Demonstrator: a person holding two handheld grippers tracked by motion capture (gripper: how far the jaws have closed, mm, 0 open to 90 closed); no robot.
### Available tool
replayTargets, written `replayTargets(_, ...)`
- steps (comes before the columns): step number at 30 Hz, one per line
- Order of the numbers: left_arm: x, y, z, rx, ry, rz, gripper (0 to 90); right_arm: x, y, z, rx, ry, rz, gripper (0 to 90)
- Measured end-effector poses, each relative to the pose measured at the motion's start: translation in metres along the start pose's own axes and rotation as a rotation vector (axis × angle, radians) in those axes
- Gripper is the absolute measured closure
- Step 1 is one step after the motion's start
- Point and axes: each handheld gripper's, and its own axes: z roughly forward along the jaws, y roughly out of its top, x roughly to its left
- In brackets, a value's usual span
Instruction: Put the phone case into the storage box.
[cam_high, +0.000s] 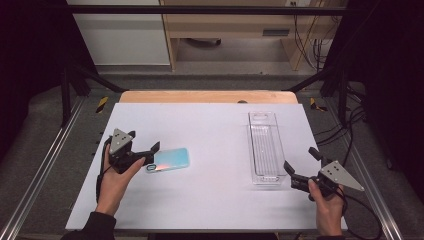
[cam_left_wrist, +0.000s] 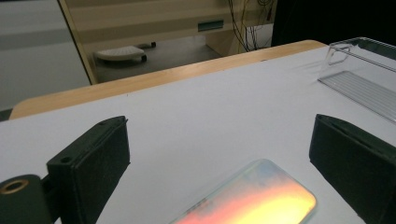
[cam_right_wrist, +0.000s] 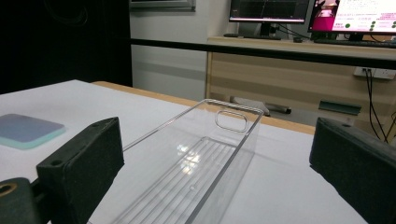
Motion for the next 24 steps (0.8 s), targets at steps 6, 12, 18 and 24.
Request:
replayTargets(6, 0.014, -0.004, 0.022, 0.026, 0.026, -0.035, 6.2, 0.002, 0.001, 0.0, -0.006, 0.007, 0.016, 3.5)
replayTargets(12, 0.017, -0.011, 0.043, 0.079, 0.038, -0.06, 7.7, 0.001, -0.001, -0.001, 0.002, 0.007, 0.012, 3.3)
replayTargets(18, 0.017, -0.015, 0.051, 0.118, 0.042, -0.058, 19.0, 0.002, -0.001, -0.001, 0.011, 0.002, -0.006, 3.3)
replayTargets(24, 0.02, -0.018, 0.055, 0.159, 0.028, -0.083, 43.3, 0.002, -0.002, 0.0, 0.021, -0.002, -0.008, 3.4)
